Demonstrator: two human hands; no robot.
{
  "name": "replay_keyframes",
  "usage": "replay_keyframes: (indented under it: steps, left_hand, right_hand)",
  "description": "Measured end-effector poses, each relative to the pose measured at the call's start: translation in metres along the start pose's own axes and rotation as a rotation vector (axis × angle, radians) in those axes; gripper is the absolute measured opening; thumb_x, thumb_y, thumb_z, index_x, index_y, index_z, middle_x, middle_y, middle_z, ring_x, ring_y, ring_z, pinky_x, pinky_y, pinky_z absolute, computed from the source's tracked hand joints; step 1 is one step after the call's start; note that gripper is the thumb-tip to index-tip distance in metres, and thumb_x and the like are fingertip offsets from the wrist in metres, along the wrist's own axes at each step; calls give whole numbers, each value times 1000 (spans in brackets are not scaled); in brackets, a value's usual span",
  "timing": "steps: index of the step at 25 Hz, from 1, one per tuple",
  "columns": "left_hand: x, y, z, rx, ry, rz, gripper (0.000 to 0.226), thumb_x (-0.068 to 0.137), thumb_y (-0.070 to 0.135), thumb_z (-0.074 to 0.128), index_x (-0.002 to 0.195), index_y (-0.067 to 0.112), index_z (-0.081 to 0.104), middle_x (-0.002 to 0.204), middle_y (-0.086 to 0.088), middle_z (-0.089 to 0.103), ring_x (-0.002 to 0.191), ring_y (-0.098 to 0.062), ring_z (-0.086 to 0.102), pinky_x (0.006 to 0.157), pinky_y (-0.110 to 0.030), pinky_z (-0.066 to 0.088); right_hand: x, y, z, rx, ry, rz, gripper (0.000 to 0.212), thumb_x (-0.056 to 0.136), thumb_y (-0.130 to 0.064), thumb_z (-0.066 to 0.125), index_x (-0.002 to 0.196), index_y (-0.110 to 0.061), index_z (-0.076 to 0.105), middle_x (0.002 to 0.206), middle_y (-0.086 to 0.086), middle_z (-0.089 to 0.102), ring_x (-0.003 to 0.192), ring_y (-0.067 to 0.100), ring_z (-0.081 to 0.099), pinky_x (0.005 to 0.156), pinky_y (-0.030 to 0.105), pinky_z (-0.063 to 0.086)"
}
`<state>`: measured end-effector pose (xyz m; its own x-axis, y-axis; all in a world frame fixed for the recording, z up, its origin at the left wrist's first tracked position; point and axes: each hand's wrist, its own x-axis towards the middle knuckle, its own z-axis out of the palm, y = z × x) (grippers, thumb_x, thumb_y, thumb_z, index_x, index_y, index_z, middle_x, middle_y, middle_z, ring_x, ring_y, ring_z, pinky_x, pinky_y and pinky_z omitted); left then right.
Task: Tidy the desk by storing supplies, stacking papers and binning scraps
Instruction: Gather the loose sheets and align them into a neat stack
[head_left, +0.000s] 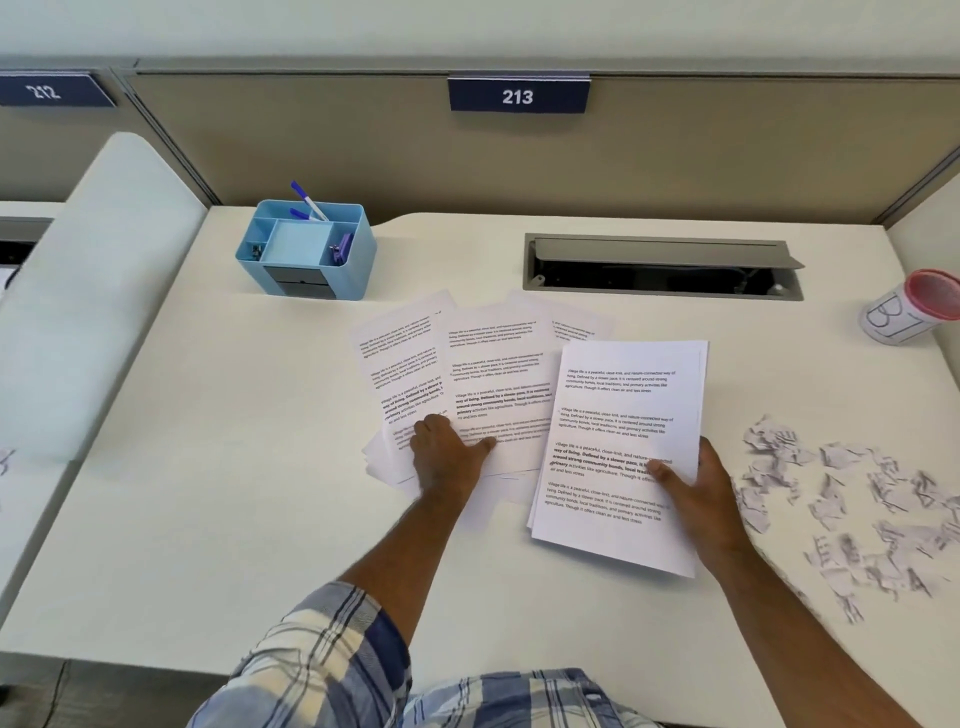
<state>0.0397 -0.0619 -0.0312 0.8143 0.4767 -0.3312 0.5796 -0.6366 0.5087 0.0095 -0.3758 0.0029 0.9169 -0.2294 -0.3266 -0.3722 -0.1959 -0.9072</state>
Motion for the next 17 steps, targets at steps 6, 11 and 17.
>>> replay_keyframes:
  steps: [6, 11, 17]
  left_hand:
    - [10, -13, -16, 65, -6, 31, 76, 69, 51, 88, 125, 13, 55, 127, -8, 55, 122, -33, 52, 102, -47, 43]
    - [16, -19, -27, 80, -4, 25, 65, 75, 38, 87, 129, 16, 58, 132, -9, 55, 124, -36, 54, 105, -47, 43]
    - [-10, -2, -14, 133, 96, -74, 85, 68, 49, 90, 130, 7, 50, 129, -16, 52, 120, -40, 53, 100, -49, 47]
  right_hand:
    - [5, 2, -16, 24, -45, 5, 42, 91, -11, 75, 128, -20, 58, 119, -7, 72, 102, 5, 69, 87, 31, 55]
    - [8, 1, -12, 41, -87, -6, 43, 91, -9, 74, 129, -20, 58, 118, -10, 72, 99, -2, 70, 76, 13, 55]
    - [7, -1, -5, 45, -115, -18, 43, 90, -9, 75, 129, -21, 58, 117, -12, 71, 95, -5, 70, 74, 9, 53]
